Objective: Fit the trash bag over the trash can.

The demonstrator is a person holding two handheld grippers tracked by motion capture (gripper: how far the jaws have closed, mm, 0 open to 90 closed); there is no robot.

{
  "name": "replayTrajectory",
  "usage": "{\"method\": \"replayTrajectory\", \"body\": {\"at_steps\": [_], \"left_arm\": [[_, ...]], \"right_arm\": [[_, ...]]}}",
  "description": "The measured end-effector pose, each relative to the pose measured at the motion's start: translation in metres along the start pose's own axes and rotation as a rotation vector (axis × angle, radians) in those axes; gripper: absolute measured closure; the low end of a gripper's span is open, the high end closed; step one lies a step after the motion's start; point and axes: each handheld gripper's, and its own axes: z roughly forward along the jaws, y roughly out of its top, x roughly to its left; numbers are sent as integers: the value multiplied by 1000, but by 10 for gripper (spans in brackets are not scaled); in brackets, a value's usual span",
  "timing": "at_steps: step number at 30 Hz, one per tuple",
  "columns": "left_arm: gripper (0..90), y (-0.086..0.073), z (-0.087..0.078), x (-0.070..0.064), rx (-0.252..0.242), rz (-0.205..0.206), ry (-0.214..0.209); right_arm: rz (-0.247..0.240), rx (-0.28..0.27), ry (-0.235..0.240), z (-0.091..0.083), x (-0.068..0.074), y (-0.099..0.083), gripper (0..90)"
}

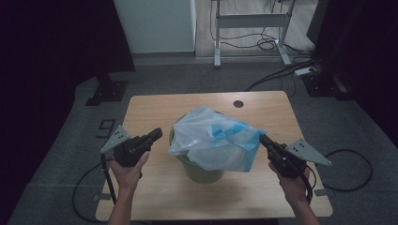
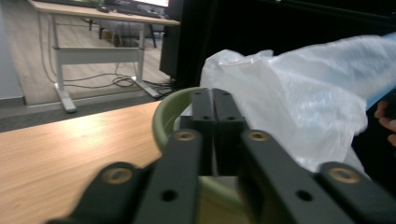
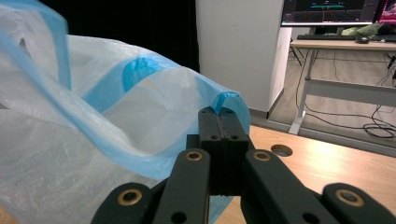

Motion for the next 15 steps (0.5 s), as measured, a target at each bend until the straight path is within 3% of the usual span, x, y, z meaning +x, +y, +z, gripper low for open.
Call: {"method": "replayTrajectory", "body": {"at_steps": [5, 7, 15], "left_arm": [[690, 9, 10, -3, 15, -3, -48], [578, 14, 14, -7, 36, 6, -77], [462, 28, 22, -17, 58, 28, -98]], "right_arm": [[-10, 0, 3, 4, 2, 3, 895], [-19, -2, 7, 6, 3, 5, 895], [-43, -10, 13, 8, 9, 13, 895]]}}
